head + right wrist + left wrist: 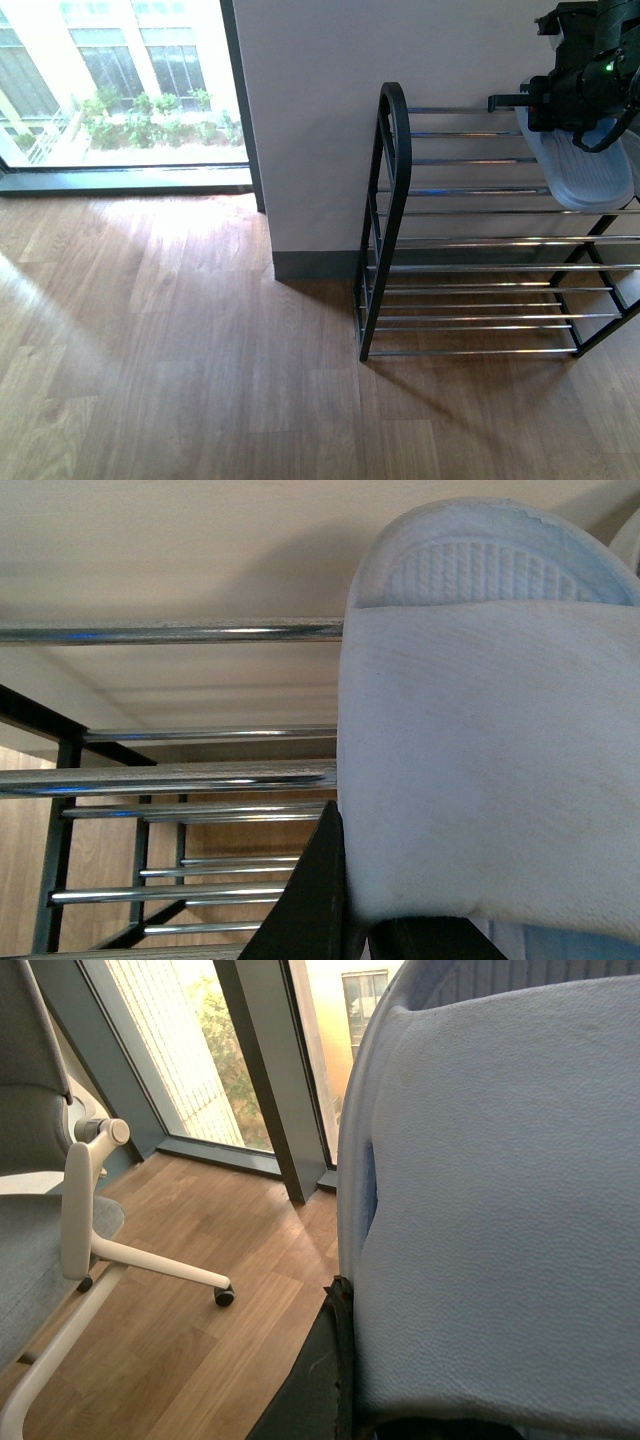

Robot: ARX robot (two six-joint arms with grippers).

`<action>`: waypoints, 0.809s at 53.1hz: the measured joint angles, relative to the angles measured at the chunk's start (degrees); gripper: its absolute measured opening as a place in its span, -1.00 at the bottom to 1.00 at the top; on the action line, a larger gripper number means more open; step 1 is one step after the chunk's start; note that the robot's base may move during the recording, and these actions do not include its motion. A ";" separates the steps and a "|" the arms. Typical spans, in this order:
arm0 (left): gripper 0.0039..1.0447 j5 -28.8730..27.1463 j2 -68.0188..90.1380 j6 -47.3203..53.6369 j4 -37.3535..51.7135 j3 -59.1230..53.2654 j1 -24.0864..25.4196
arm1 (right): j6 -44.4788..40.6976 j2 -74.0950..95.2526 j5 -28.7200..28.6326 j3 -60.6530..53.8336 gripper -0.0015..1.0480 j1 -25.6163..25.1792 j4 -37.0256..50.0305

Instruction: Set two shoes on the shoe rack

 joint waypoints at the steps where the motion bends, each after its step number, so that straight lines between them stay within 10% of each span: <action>1: -0.97 0.00 0.00 0.02 0.00 0.00 0.00 | -0.07 0.11 -0.04 0.11 -0.97 -0.02 -0.04; 19: -0.97 0.00 0.00 0.00 0.00 0.00 0.00 | -2.14 0.90 0.98 2.51 -0.95 -1.57 -2.89; 43: -0.97 0.00 0.00 0.00 0.00 0.00 0.00 | 4.90 -3.96 -3.23 -0.57 0.21 -2.03 -1.77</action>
